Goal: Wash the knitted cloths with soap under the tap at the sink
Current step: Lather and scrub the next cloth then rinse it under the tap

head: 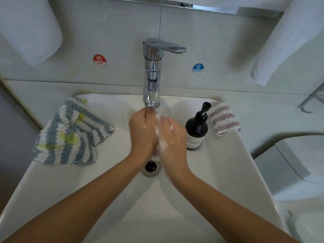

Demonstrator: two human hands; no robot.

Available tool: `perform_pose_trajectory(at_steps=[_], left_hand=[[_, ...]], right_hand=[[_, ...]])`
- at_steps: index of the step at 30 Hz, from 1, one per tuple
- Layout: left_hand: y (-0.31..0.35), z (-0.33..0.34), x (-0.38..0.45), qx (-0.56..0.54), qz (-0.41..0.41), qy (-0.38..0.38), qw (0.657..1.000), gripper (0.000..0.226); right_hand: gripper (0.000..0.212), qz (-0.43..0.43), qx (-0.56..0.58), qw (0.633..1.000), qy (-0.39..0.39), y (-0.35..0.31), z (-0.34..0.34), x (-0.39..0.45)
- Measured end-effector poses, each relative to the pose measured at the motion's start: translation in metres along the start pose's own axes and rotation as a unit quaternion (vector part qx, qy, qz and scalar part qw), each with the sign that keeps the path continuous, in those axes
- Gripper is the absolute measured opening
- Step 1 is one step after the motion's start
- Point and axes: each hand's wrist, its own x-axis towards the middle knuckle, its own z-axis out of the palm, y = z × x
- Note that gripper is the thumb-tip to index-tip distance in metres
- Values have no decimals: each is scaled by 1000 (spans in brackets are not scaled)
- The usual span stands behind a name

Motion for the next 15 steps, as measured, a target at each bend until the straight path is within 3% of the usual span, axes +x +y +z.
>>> perform_pose_trajectory(at_steps=[3,7,12,15], left_hand=[[-5,-4,-5,5,-12,12,1000,47],[9,7,-20,-2,-4,-5,1000,43],[1,-1,-2,14,-13,13,1000,45],[9,4,-25,7,1,-1,1000,43]], right_hand=[[44,29,1,999,-18,0,3,2],[41,47,38,998,26,-2,2,24],[45,36,4,999,-18,-2,-2,0],[41,59,1,998,10,-3,1,21]])
